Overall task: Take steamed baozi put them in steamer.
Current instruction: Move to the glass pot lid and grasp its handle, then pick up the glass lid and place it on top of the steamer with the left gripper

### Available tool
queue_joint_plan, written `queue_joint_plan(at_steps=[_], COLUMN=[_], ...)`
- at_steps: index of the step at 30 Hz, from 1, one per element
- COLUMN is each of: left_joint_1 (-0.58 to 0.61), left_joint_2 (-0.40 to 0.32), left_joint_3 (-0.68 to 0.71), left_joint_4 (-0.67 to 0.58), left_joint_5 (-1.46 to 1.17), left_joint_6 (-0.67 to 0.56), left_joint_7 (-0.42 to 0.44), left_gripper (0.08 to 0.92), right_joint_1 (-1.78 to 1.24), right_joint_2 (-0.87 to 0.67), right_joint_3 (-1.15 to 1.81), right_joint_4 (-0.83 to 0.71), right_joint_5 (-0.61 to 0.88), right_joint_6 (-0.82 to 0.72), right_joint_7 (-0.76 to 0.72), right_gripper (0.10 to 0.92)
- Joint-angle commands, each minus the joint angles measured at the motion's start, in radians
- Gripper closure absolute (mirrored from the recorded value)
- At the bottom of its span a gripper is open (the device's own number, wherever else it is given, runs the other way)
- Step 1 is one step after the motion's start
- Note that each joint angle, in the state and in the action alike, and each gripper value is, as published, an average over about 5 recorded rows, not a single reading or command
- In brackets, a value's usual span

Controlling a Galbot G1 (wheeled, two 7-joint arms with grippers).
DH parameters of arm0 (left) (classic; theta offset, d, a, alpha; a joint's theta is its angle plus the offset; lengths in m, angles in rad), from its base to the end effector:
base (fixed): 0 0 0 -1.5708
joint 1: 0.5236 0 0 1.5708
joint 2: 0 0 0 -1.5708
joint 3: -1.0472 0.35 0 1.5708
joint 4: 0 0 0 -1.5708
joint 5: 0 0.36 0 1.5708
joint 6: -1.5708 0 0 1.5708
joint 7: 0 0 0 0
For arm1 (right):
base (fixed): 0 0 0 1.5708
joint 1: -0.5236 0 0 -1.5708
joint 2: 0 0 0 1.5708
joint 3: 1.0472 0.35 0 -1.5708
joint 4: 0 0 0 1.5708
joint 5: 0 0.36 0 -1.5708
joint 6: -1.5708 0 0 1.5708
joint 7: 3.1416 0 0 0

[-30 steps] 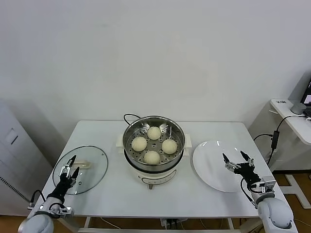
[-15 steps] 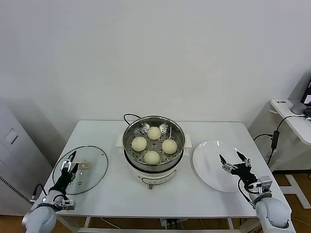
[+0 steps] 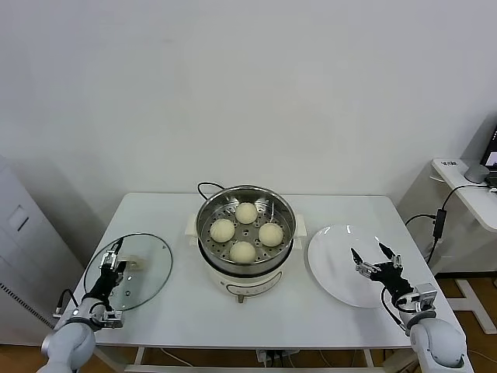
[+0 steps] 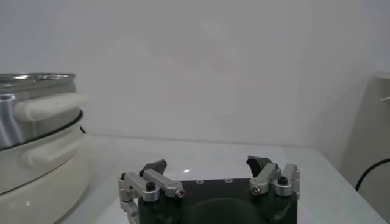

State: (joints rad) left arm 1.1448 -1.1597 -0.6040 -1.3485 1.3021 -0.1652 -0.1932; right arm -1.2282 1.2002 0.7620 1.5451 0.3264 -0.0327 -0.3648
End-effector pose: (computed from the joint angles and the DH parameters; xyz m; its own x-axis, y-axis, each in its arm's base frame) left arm 0.3111 0.1974 -0.4146 -0.9948 0.0260 0.0990 0.0954 -0.1147 0.9888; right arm 0.2892 -0.2093 -0.3621 -0.9777 -0.1313 0.1638 -0.1360 0.9906 -0.0178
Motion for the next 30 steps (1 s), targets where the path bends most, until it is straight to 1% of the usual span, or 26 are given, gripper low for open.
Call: queue_joint_plan(at_steps=[1,5,13,18,21,24,30], left_joint_1=[-0.007,0.002,0.023,0.036,0.044,0.055,0.053], left_joint_2=[-0.007,-0.010,-0.003,0.014,0.039,0.070,0.140], left_joint_3=[0.002,-0.004,-0.014,-0.020,-0.024,-0.026,-0.012], left_joint_4=[0.010,-0.001,-0.040,-0.093,-0.141,-0.202,-0.334], left_joint_5=[-0.040,-0.062,-0.097,-0.104,-0.134,-0.182,-0.282], left_joint_6=[-0.003,-0.028,-0.068,-0.062,-0.040,0.006,0.118], left_joint_7=[0.022,0.020,-0.021,-0.045,-0.023,0.014,0.111], left_gripper=[0.285,0.406,0.631,0.778,0.860,0.896,0.896], right_joint_1=[0.006,0.010,0.007,0.006,0.006,0.006,0.006], right_joint_2=[0.001,-0.002,0.005,0.002,-0.003,-0.004,0.002], right_joint_3=[0.002,0.003,0.005,0.008,0.011,0.013,0.009], right_joint_4=[-0.003,-0.004,-0.014,-0.008,-0.003,0.000,0.008], right_joint_5=[0.000,0.000,-0.002,-0.001,0.002,0.002,0.002], right_joint_6=[0.000,-0.001,0.001,0.001,0.001,0.000,-0.001], right_joint_7=[0.000,0.000,0.000,-0.001,-0.002,-0.003,-0.003], right_gripper=[0.203,0.203,0.203,0.203,0.203,0.203,0.203])
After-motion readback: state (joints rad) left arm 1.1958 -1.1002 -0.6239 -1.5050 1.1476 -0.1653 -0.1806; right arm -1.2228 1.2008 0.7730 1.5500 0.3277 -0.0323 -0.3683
